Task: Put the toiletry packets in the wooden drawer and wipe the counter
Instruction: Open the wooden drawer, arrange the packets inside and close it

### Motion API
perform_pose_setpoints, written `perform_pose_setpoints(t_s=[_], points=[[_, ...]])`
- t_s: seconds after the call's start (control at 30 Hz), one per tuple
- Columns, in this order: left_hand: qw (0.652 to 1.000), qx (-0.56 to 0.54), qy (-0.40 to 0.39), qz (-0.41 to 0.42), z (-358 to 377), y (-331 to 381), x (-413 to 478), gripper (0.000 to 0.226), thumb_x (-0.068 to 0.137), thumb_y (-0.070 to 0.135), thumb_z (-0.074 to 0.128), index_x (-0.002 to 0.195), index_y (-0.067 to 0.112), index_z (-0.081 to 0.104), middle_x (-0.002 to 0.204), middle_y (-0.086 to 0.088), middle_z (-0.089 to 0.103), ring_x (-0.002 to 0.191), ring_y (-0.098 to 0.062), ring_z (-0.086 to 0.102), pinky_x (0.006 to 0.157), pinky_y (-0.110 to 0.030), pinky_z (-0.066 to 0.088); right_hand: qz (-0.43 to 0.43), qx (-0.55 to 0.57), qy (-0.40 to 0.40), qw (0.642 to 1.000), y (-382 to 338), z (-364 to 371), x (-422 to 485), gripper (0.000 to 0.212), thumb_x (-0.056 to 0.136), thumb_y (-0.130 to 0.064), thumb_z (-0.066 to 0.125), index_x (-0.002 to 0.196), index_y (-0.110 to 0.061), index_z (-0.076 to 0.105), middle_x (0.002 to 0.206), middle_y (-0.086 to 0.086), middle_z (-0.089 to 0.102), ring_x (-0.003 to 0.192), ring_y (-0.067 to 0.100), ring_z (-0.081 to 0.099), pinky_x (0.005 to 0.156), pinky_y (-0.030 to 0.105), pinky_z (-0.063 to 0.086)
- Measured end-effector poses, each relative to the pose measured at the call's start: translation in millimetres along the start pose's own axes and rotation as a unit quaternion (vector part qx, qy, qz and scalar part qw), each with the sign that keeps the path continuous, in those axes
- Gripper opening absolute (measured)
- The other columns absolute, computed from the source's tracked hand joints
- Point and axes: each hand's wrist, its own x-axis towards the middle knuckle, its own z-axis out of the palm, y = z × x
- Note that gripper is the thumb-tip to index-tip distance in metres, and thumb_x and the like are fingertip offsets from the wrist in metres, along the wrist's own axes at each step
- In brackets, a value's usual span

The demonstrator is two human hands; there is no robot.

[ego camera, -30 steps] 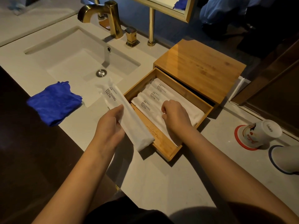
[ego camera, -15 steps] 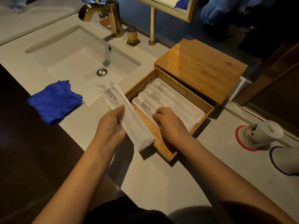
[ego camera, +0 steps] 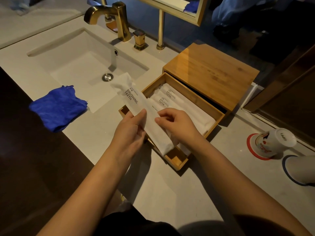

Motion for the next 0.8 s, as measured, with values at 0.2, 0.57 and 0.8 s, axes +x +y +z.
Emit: perform_pose_setpoints(t_s=[0.2, 0.57, 0.8], points=[[0.930, 0.293, 0.051, 0.217, -18.2, 0.7, 13.0, 0.035, 0.093, 0.018, 0.052, 0.128, 0.018, 0.054, 0.124, -0.003, 0.061, 0.109, -0.014, 0.063, 0.087, -0.029, 0.055, 0.018, 0.009, 0.037, 0.999, 0.7, -20.6, 2.6, 0.016, 0.087, -0.013, 0.062, 0.101, -0.012, 0.069, 0.086, -0.008, 0.063, 0.081, 0.003, 0.059, 0.065, 0.011, 0.049], [0.880, 0.407, 0.123, 0.211, -42.7, -3.1, 56.4, 0.047, 0.098, 0.021, 0.038, 0.144, 0.018, 0.031, 0.150, -0.008, 0.036, 0.137, -0.025, 0.036, 0.112, -0.045, 0.034, 0.083, -0.163, 0.016, 0.983, 14.6, -31.5, 5.2, 0.023, 0.089, -0.014, 0.059, 0.111, -0.008, 0.065, 0.113, 0.006, 0.065, 0.096, 0.011, 0.056, 0.081, 0.024, 0.045], [0.896, 0.390, 0.108, 0.182, -51.4, 1.6, 65.9, 0.038, 0.098, 0.021, 0.033, 0.134, 0.019, 0.047, 0.133, -0.007, 0.051, 0.121, -0.024, 0.050, 0.104, -0.044, 0.043, 0.063, -0.190, 0.056, 0.978, 12.7, -28.1, 0.1, 0.021, 0.091, -0.014, 0.056, 0.110, -0.008, 0.066, 0.112, 0.006, 0.066, 0.089, 0.008, 0.052, 0.078, 0.021, 0.042]])
